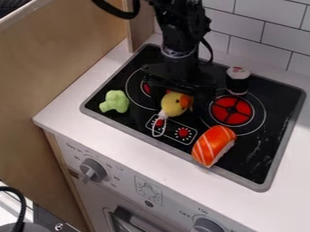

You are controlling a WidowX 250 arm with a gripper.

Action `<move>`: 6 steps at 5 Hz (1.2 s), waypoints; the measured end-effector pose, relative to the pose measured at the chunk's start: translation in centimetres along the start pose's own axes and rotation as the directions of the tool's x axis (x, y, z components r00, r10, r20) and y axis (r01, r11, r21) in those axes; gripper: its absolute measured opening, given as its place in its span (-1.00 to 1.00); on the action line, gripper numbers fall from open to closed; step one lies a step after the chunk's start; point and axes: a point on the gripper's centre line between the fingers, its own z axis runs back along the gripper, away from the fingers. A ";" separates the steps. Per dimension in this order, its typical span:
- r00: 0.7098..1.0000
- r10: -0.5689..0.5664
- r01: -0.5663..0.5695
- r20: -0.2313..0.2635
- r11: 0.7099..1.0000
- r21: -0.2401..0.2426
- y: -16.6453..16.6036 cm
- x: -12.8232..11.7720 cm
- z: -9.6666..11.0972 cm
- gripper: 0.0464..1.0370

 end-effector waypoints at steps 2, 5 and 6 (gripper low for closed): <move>0.997 -0.077 0.076 -0.026 0.997 -0.017 0.2 -0.4 -0.1 0.00; 0.970 -0.148 0.148 -0.191 0.989 -0.015 0.2 -2.1 3.0 -0.17; 0.967 -0.151 0.147 -0.205 0.988 -0.037 0.4 -1.6 4.7 -0.17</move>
